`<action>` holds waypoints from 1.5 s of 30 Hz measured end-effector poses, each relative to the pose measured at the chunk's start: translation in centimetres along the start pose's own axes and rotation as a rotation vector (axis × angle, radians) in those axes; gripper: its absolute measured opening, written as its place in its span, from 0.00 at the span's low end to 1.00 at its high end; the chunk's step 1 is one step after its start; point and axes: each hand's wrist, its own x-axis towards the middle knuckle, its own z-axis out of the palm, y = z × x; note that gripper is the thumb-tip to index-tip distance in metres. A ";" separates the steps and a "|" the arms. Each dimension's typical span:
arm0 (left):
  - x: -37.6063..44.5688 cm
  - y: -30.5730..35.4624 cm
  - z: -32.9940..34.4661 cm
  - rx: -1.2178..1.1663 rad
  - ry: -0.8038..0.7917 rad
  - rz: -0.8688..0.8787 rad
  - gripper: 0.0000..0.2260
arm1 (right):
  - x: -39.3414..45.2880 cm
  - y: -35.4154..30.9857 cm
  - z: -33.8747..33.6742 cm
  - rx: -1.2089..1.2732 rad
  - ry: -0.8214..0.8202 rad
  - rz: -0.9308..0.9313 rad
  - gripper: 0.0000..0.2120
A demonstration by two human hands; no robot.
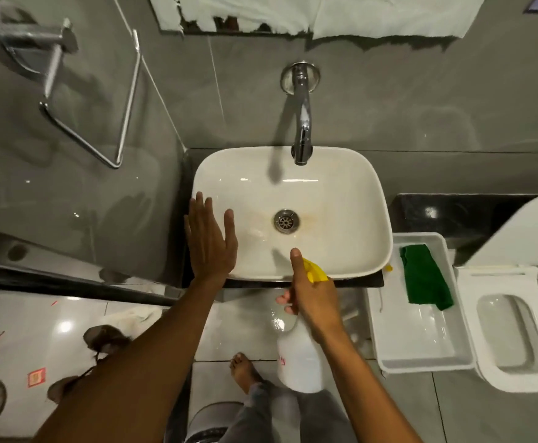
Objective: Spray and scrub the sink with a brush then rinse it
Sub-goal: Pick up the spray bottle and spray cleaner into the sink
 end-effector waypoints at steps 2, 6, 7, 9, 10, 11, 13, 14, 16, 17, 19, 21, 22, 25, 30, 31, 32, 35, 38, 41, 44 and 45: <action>0.1 -0.1 0.2 -0.012 0.012 0.001 0.29 | -0.3 0.2 -0.1 0.058 -0.021 0.020 0.26; 0.3 -0.3 0.5 -0.019 0.031 0.002 0.28 | -0.2 0.7 -0.4 0.104 -0.021 0.089 0.32; 0.3 -0.4 0.5 -0.019 0.035 0.005 0.28 | -0.2 0.9 -0.4 0.093 -0.003 0.082 0.33; 0.2 -0.5 0.6 -0.019 0.041 0.009 0.29 | -0.3 1.0 -0.7 0.100 0.023 0.046 0.34; 0.1 -0.5 0.7 -0.019 0.042 0.010 0.30 | -0.5 1.0 -1.0 0.129 0.020 0.039 0.33; 0.1 -0.5 0.7 -0.019 0.041 0.010 0.31 | -0.7 0.8 -1.3 0.170 0.012 0.044 0.32; 0.2 -0.6 0.7 -0.018 0.028 0.005 0.32 | -1.0 0.5 -2.3 0.237 0.026 0.064 0.31; 0.3 -0.6 0.7 -0.017 0.020 0.004 0.31 | -1.0 0.5 -2.8 0.258 0.057 0.066 0.31; 0.2 -0.6 0.8 -0.018 0.014 0.000 0.31 | -0.9 0.8 -3.9 0.269 0.129 0.050 0.32; 0.2 -0.6 0.8 -0.022 0.014 -0.002 0.31 | -0.9 0.9 -4.4 0.275 0.156 0.043 0.32; 0.2 -0.6 0.6 -0.027 0.012 -0.004 0.33 | -0.9 1.2 -5.5 0.316 0.175 0.035 0.28; 0.3 -0.6 0.5 -0.022 0.003 0.000 0.32 | -1.0 1.4 -6.6 0.331 0.220 0.015 0.25; 0.3 -0.6 0.5 -0.017 -0.002 0.005 0.31 | -1.1 1.5 -7.2 0.311 0.270 0.002 0.25; 0.2 -0.6 0.5 -0.001 -0.015 0.013 0.31 | -1.2 2.2 -8.6 0.255 0.395 -0.017 0.27; 0.1 -0.7 0.4 -0.001 -0.021 0.021 0.30 | -2.0 2.8 -8.9 0.259 0.368 -0.014 0.28; 0.1 -0.8 0.4 0.000 -0.017 0.023 0.30 | -2.2 2.9 -8.6 0.236 0.372 -0.013 0.27; 0.1 -0.8 0.4 0.000 -0.013 0.023 0.31 | -2.4 2.9 -8.2 0.220 0.363 -0.010 0.26; 0.0 -0.7 0.4 -0.004 -0.005 0.023 0.30 | -3.2 3.1 -6.6 0.225 0.250 0.041 0.27; 0.0 -0.8 0.4 -0.014 0.008 0.018 0.29 | -3.4 3.6 -4.9 0.161 0.169 0.056 0.30; 0.0 -0.8 0.5 -0.021 0.012 0.006 0.29 | -3.7 4.2 -3.2 0.089 0.142 -0.010 0.27; 0.1 -0.7 0.5 -0.031 0.015 0.002 0.29 | -4.1 4.0 -1.8 0.094 0.076 -0.040 0.23; 0.1 -0.7 0.5 -0.037 0.019 0.000 0.29 | -4.0 3.9 -1.5 0.101 0.052 -0.044 0.23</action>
